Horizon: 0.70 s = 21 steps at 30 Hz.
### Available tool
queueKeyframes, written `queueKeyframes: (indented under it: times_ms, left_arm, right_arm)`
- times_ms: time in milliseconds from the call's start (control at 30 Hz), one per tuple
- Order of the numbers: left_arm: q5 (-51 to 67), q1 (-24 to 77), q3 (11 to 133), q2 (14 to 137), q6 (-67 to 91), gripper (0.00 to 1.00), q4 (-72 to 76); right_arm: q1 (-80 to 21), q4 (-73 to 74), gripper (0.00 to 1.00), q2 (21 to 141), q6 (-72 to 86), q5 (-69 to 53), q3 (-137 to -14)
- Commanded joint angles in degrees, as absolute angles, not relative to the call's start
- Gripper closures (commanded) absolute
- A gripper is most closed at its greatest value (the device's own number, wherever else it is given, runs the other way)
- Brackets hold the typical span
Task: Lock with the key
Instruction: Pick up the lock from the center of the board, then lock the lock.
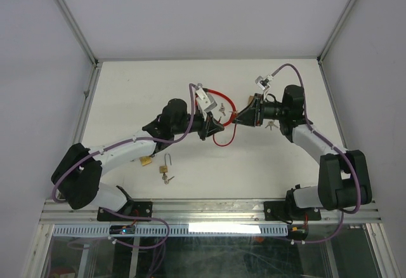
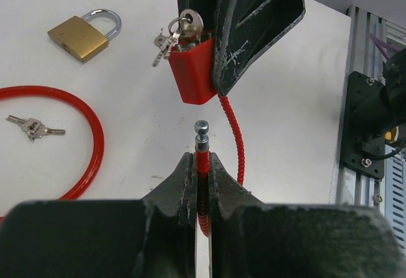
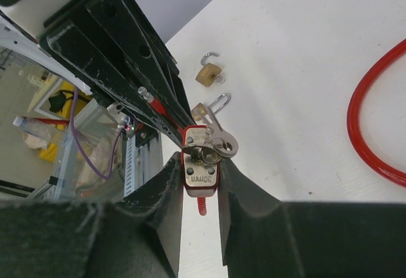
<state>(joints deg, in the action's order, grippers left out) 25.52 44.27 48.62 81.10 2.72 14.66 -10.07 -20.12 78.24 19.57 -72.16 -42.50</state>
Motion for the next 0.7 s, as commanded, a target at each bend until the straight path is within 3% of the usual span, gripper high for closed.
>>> queueKeyframes:
  times_ms: [0, 233, 667]
  left_arm:
    - [29.34, 45.06, 51.79, 82.77, 5.23, 1.0, 19.48]
    - [31.1, 45.07, 53.02, 85.44, 7.21, 1.0, 21.0]
    - [34.72, 44.9, 55.86, 89.64, 7.59, 1.0, 20.66]
  right_arm:
    - [-10.66, -40.71, 1.0, 78.07, 33.36, -69.44, -39.56]
    - [-10.62, -58.72, 1.0, 81.51, 46.59, -67.2, -35.92]
    - [-10.63, -63.17, 1.0, 83.54, 51.92, -64.95, -35.27]
